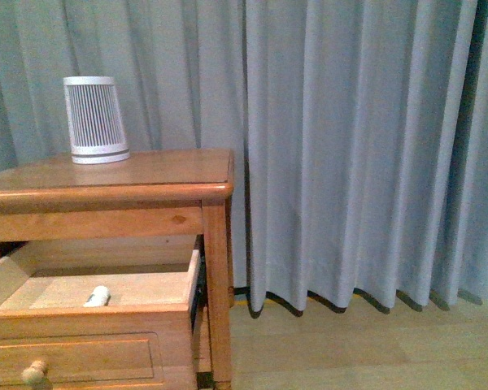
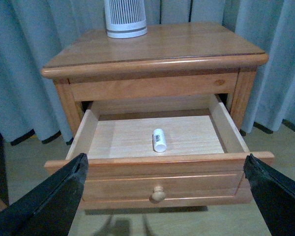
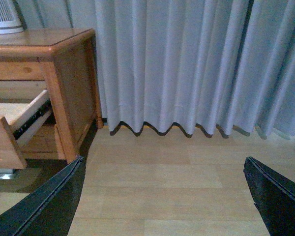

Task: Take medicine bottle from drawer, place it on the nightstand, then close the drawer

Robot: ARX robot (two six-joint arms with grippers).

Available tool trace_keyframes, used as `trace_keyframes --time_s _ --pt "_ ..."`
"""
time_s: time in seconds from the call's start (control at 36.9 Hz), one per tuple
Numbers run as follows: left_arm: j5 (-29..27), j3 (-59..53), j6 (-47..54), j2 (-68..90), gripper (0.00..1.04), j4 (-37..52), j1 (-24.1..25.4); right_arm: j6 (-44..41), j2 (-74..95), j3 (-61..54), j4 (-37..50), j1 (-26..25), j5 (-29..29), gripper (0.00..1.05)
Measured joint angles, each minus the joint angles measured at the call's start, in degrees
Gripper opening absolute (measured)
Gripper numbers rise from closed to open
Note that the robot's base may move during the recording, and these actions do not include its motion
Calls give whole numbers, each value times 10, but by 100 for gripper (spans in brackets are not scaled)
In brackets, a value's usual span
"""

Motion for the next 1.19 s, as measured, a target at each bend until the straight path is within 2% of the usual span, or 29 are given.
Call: trace_keyframes --time_s 0.14,0.22,0.27,0.43,0.51,0.6,0.73,1.19 --pt "-27 -17 -17 -227 98 -182 -13 0 0 0 0 0 0 98" --pt "-36 -21 -25 -308 98 -259 -26 0 0 0 0 0 0 98" --pt "-35 -26 -29 -347 94 -299 -27 0 0 0 0 0 0 98" --pt "-38 -68 -39 -393 62 -304 -27 0 0 0 0 0 0 98" --pt "-38 -89 -39 -406 43 -299 -27 0 0 0 0 0 0 98" --pt "-37 -99 -39 -414 31 -295 -27 0 0 0 0 0 0 98" --pt "-37 -118 -40 -428 3 -290 -27 0 0 0 0 0 0 98" --pt "-37 -149 -42 -453 3 -283 -27 0 0 0 0 0 0 98"
